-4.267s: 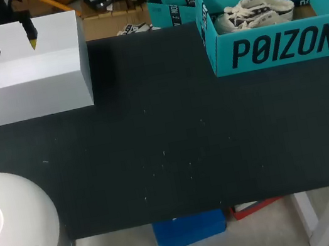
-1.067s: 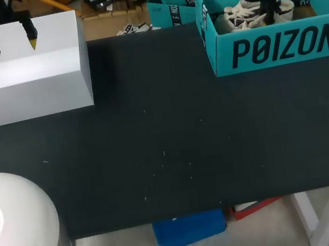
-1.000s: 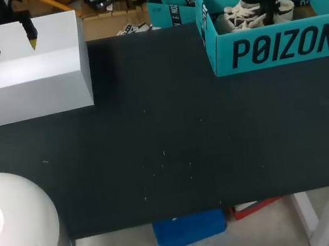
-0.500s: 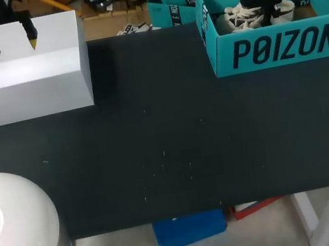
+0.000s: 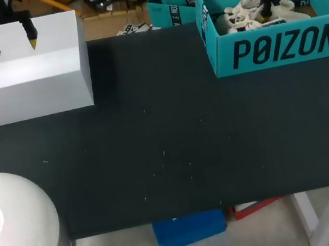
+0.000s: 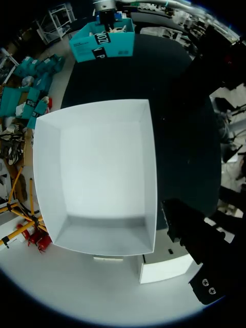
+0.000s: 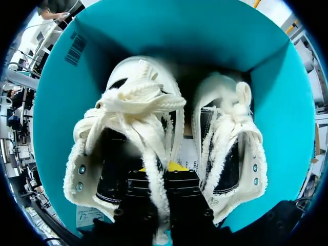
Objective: Take the shoe out of the shoebox, open the shoe tongue, remove and reinsert the insole, then place the shoe into the shoebox
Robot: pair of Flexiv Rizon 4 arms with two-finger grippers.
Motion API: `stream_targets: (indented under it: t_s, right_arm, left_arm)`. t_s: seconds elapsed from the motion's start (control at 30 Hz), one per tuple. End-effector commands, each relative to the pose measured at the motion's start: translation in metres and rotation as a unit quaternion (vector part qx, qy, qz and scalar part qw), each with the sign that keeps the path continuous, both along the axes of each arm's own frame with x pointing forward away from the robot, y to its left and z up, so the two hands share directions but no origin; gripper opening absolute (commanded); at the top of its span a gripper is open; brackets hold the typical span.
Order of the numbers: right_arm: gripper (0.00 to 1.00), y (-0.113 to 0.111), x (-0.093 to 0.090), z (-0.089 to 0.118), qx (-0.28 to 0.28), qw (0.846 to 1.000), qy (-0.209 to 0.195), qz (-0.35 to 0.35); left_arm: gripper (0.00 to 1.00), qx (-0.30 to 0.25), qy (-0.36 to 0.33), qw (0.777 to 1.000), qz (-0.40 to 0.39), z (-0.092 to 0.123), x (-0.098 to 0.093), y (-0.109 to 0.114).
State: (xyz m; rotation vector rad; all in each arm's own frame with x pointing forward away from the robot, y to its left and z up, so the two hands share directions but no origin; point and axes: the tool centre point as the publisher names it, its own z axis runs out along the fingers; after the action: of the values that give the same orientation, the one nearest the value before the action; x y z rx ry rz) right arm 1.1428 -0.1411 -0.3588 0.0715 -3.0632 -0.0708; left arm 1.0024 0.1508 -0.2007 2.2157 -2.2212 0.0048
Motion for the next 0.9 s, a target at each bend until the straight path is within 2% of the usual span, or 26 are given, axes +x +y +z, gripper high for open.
stream_targets:
  t_s: [0.03,0.27,0.53,0.6,0.7,0.77,0.9]
  right_arm:
    - [0.00,-0.004,-0.005,0.035,-0.013,1.000,-0.009,-0.001]
    - [0.00,-0.011,-0.001,0.076,-0.040,0.999,-0.024,-0.007]
    - [0.00,0.003,0.000,0.126,-0.068,0.997,-0.040,-0.016]
    - [0.00,0.009,-0.003,0.142,-0.056,0.997,-0.050,-0.029]
    - [0.00,0.019,-0.011,0.163,-0.054,0.996,-0.064,-0.037]
    - [0.00,0.028,-0.020,0.179,-0.073,0.994,-0.074,-0.030]
    - [0.00,0.042,-0.040,0.197,-0.081,0.993,-0.083,-0.028]
  left_arm:
    - [1.00,0.001,0.000,1.000,0.001,0.001,-0.001,-0.001]
    - [1.00,0.001,0.000,1.000,0.001,0.001,-0.001,-0.001]
    - [1.00,0.001,0.000,1.000,0.001,0.001,-0.001,-0.001]
    - [1.00,0.001,0.000,1.000,0.001,0.001,-0.001,-0.001]
    - [1.00,0.001,0.000,1.000,0.001,0.001,-0.001,-0.001]
    - [1.00,0.001,0.000,1.000,0.001,0.001,-0.001,-0.001]
    - [1.00,0.001,0.000,1.000,0.001,0.001,-0.001,-0.001]
